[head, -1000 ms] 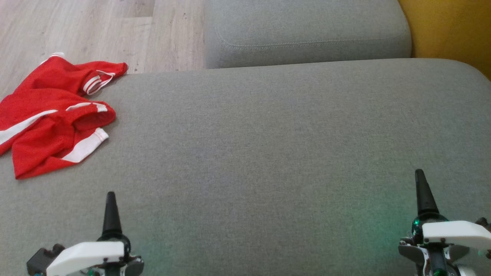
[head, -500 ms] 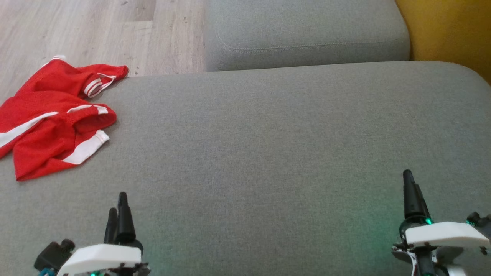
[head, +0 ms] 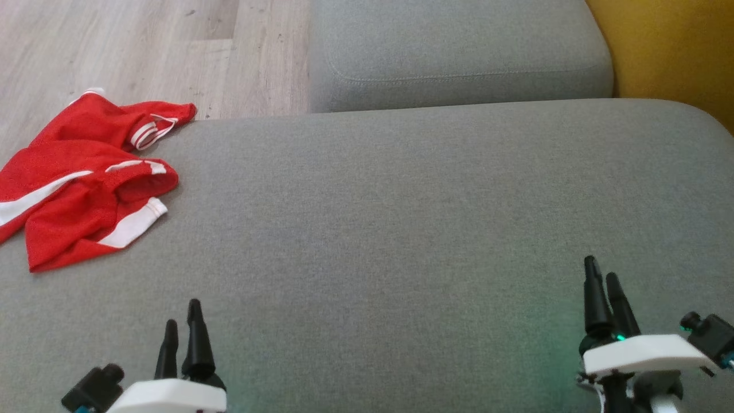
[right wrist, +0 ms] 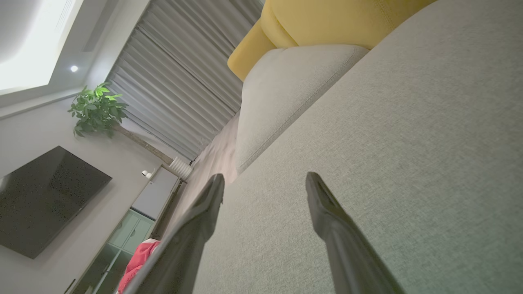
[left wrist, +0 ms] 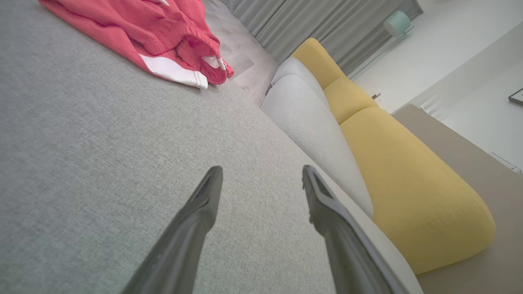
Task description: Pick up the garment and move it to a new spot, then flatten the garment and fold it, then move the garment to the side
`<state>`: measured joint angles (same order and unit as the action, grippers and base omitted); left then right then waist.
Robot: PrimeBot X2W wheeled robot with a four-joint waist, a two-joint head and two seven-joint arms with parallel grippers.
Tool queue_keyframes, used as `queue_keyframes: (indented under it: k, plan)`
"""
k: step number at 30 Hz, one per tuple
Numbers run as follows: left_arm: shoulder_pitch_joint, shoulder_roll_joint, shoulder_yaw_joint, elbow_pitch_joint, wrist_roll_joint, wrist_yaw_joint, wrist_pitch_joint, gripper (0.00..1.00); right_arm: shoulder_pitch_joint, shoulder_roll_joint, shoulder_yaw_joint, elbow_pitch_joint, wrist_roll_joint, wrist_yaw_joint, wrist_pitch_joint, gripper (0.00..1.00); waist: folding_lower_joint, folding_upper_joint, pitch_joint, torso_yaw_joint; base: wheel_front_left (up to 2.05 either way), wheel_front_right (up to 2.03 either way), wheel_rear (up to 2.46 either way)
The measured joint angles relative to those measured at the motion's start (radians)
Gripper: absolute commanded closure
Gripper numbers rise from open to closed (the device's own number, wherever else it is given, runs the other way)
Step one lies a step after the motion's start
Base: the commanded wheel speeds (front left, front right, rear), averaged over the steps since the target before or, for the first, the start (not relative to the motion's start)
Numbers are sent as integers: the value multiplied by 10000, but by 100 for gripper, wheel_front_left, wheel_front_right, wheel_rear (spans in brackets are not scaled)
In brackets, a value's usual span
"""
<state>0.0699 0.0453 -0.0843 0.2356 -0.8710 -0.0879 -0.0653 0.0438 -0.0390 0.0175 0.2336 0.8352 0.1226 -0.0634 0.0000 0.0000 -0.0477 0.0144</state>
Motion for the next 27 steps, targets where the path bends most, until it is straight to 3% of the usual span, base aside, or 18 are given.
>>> queue_keyframes:
  k: [27]
  plan:
    - [384, 46, -410, 165, 2959, 211, -740, 0, 323, -4, 706, -79, -3325, 2, -711, 0, 0, 0, -269, 61, 0, 0, 0]
